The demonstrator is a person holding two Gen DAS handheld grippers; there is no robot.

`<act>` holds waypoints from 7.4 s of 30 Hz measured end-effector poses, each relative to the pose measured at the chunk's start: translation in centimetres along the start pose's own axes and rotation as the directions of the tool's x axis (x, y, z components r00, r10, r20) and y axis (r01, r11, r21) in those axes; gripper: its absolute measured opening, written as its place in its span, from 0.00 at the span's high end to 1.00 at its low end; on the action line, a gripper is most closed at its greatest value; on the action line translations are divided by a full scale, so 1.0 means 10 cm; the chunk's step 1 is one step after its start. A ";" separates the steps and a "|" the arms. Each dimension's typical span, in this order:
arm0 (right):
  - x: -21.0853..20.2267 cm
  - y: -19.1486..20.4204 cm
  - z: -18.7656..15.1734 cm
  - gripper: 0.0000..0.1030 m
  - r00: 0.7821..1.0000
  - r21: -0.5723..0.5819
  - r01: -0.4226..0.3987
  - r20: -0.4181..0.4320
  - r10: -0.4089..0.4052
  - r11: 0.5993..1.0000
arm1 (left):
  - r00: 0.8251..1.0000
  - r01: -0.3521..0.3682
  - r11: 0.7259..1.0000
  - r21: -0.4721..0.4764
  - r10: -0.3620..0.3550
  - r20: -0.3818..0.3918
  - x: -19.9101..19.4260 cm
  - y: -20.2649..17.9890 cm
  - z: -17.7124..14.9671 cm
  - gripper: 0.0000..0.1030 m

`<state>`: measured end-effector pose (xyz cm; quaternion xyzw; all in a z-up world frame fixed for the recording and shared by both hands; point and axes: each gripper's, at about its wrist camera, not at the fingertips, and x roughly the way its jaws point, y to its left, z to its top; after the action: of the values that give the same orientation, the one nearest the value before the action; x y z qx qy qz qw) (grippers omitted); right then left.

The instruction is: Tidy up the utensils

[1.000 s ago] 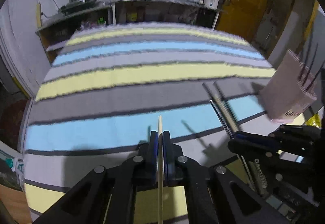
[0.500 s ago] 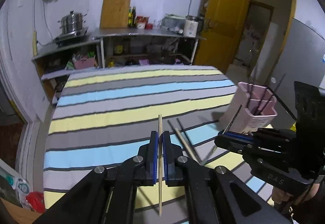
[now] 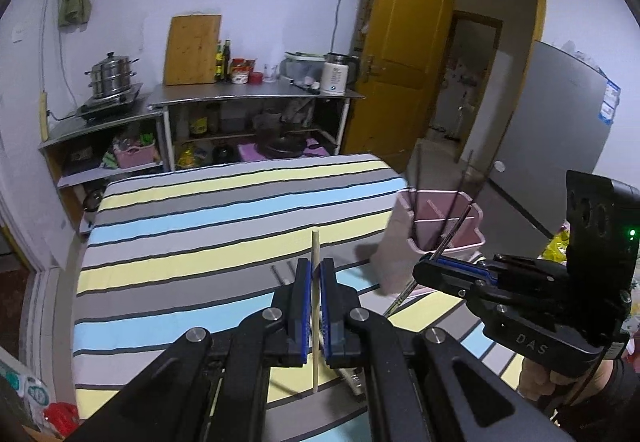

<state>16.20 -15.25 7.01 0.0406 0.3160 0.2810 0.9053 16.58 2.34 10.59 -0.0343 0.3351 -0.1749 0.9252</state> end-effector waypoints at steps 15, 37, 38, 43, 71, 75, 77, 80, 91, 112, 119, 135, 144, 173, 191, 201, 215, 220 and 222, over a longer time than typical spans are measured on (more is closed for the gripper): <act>-0.66 -0.67 0.24 0.95 0.982 0.110 0.138 0.111 -0.150 0.984 | 0.988 0.148 0.989 0.020 -0.149 0.035 0.30 -0.69 0.63 0.96; -0.70 -1.26 0.42 0.95 0.948 0.177 0.255 0.149 -0.282 0.951 | 0.977 0.191 0.980 0.047 -0.195 0.084 0.96 -1.16 1.12 0.96; -0.67 -1.28 0.40 0.95 0.949 0.179 0.256 0.143 -0.283 0.950 | 0.978 0.190 0.981 0.049 -0.194 0.081 0.99 -1.16 1.10 0.96; -0.50 -1.32 0.29 0.95 0.955 0.180 0.257 0.106 -0.279 0.949 | 0.980 0.187 0.981 0.057 -0.190 0.059 1.16 -1.18 1.00 0.96; -0.38 -1.38 -0.03 0.86 0.957 0.216 0.280 0.007 -0.289 0.935 | 0.985 0.166 0.986 0.029 -0.167 0.033 1.04 -0.92 0.58 0.94; -0.49 -1.34 -0.07 0.85 0.956 0.220 0.282 0.018 -0.293 0.934 | 0.988 0.147 0.989 0.029 -0.148 0.048 0.86 -0.85 0.47 0.94; -0.54 -1.31 -0.10 0.85 0.955 0.221 0.285 0.022 -0.297 0.933 | 0.989 0.137 0.990 0.028 -0.138 0.053 0.77 -0.82 0.38 0.94; -0.61 -1.28 -0.14 0.85 0.954 0.223 0.284 0.028 -0.297 0.932 | 0.991 0.123 0.992 0.024 -0.124 0.057 0.65 -0.75 0.26 0.94; -0.79 -1.05 -0.27 0.85 0.958 0.208 0.262 0.060 -0.280 0.942 | 0.998 0.051 0.996 -0.074 -0.049 0.025 0.40 -0.30 -0.23 0.87; -0.09 -0.56 -0.58 0.85 0.992 0.132 0.114 -0.070 -0.105 0.985 | 0.991 -0.035 0.980 -0.195 0.009 -0.131 0.72 0.22 -0.98 0.87; 0.25 -0.43 -0.66 0.85 0.989 0.113 0.072 -0.133 -0.057 0.991 | 0.988 -0.046 0.974 -0.223 0.011 -0.155 0.81 0.36 -1.09 0.87; 1.24 -0.24 -0.83 0.86 0.949 0.067 0.031 -0.316 -0.008 0.997 | 0.987 -0.059 0.954 -0.293 0.012 -0.159 0.91 0.73 -1.20 0.87; 1.36 -0.30 -0.90 0.89 0.945 0.069 0.056 -0.326 -0.031 0.996 | 0.983 -0.040 0.956 -0.289 -0.014 -0.181 1.10 0.67 -1.18 0.87; 0.88 -0.74 -1.12 0.95 0.954 0.294 0.181 -0.285 -0.094 0.939 | 0.953 -0.158 0.984 -0.087 0.128 -0.276 1.88 0.17 -0.99 0.89; 0.51 -0.99 -1.34 0.93 0.952 0.371 0.197 -0.295 -0.086 0.908 | 0.945 -0.174 0.976 -0.129 0.128 -0.300 1.55 0.47 -1.17 0.90; 0.74 -0.96 -1.10 0.88 0.944 0.247 0.225 -0.297 -0.148 0.942 | 0.946 -0.178 0.971 -0.157 0.125 -0.300 1.67 0.57 -1.03 0.90; 1.05 -1.01 -0.93 0.89 0.925 0.158 0.251 -0.330 -0.188 0.955 | 0.947 -0.178 0.971 -0.158 0.125 -0.295 1.85 0.65 -0.91 0.90; 1.11 -1.01 -0.88 0.94 0.917 0.131 0.256 -0.347 -0.198 0.958 | 0.940 -0.186 0.972 -0.140 0.135 -0.313 1.91 0.65 -0.85 0.90; 1.11 -1.03 -0.87 0.94 0.917 0.137 0.249 -0.351 -0.188 0.959 | 0.936 -0.199 0.972 -0.122 0.151 -0.319 1.92 0.64 -0.84 0.92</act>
<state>23.12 -18.88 -8.65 0.0380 0.4913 0.1508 0.8570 26.88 2.10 -8.72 -0.0472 0.4891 -0.0688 0.8682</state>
